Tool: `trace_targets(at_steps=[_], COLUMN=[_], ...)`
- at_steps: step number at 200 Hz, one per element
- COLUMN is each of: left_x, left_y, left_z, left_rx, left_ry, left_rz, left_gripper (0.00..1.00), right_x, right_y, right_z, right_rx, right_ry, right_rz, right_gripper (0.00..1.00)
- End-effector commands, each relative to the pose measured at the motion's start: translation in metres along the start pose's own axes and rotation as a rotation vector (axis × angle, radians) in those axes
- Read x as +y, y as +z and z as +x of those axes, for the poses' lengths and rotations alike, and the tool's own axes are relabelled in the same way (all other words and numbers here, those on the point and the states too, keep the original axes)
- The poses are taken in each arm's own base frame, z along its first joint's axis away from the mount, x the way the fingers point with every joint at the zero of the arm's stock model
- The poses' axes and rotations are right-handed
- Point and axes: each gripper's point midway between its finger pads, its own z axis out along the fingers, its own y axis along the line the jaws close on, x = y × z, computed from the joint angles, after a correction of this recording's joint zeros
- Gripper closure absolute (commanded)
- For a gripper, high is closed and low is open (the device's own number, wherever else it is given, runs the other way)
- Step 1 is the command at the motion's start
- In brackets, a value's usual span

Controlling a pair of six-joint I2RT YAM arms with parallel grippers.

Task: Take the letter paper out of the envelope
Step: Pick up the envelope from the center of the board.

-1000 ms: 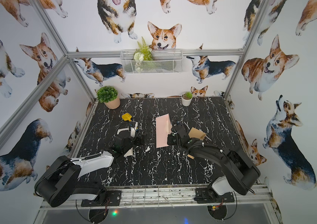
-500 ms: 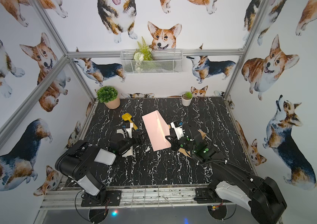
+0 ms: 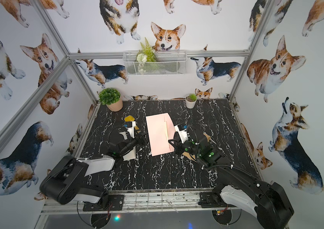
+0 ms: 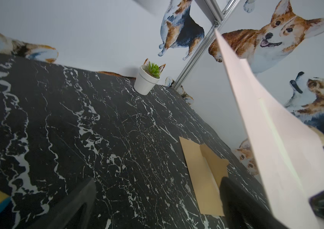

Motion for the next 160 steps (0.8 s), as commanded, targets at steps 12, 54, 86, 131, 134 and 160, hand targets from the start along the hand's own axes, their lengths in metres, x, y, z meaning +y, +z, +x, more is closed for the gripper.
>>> trace_targets(at_steps=[12, 54, 86, 131, 134, 160], left_x=[0.021, 0.004, 0.0, -0.006, -0.006, -0.011], left_y=[-0.016, -0.015, -0.019, -0.023, -0.023, -0.022], left_z=[0.017, 0.014, 0.011, 0.005, 0.005, 0.005], left_rx=[0.066, 0.02, 0.002, -0.017, -0.017, -0.048], left_ry=[0.123, 0.091, 0.105, 0.12, 0.117, 0.081], left_rz=[-0.141, -0.038, -0.026, -0.005, -0.003, 0.04], left_gripper=[0.0, 0.0, 0.0, 0.0, 0.0, 0.0], right_x=[0.004, 0.004, 0.001, 0.006, 0.006, 0.015], right_y=[0.001, -0.006, -0.021, -0.02, -0.018, -0.003], right_z=[-0.007, -0.016, -0.028, -0.037, -0.037, -0.037], right_rx=[-0.016, -0.039, -0.065, -0.087, -0.087, -0.072], right_ry=[-0.01, -0.024, -0.027, -0.01, -0.004, 0.062], right_rz=[-0.015, -0.003, 0.008, -0.037, -0.046, -0.14], right_gripper=[1.0, 1.0, 1.0, 1.0, 1.0, 1.0])
